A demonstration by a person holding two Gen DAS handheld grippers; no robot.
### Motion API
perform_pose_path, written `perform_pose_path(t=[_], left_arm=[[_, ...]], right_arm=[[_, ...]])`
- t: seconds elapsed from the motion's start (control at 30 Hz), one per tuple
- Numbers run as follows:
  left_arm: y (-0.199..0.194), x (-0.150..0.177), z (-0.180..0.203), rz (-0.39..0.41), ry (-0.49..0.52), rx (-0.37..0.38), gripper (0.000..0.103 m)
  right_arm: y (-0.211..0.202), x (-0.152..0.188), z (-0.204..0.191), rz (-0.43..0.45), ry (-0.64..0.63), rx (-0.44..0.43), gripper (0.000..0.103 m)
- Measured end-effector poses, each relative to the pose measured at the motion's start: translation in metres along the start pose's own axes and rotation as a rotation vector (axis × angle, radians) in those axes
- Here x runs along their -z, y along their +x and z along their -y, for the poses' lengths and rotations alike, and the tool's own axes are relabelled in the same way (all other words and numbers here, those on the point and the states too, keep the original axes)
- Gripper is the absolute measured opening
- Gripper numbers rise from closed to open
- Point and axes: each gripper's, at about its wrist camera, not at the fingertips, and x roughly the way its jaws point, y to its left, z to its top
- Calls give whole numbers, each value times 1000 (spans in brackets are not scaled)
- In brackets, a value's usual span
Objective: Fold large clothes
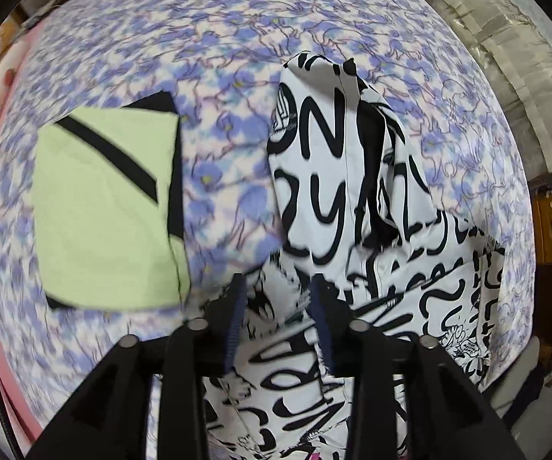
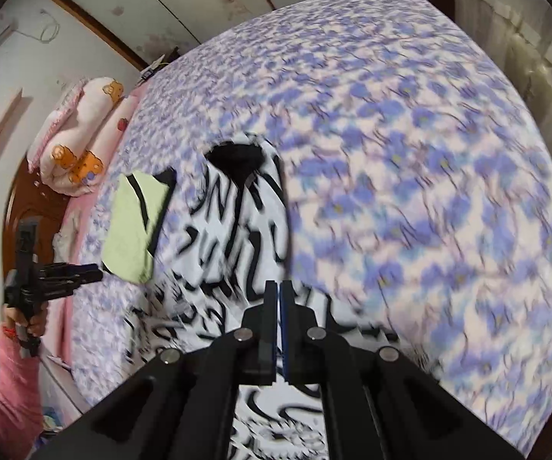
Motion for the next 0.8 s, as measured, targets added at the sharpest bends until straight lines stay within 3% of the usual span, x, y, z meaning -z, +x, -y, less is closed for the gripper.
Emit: perform_pose_path(t=[0.03,0.07,0.13,0.33,0.43,0.5,0.63,0.8], left_arm=[[5,-10,0,-2,7,-7,52],[8,-20,0,1,15,-15,55],[17,-44,-1,21,27,-21,56],[58,-98,-4,143,21,64,57],[87,-115,-5,219,18,80,64],[111,-124,-8,236,-4,103,70],[158,-139,-13,248,-41,99,71],[189,-148,-20,263,-84,189,71]], right_arm=[[5,-12,0,-3,10,-24,13],[13,-25,0,-4,18,-53,25],[29,-42,0,-10,26,-95,40],[108,-75,13,-8,70,-239,41],[148,-84,23,16,73,-269,41],[176,-89,34,39,99,-289,41],[235,-94,57,19,156,-335,41],[273,-92,65,4,166,-390,41]])
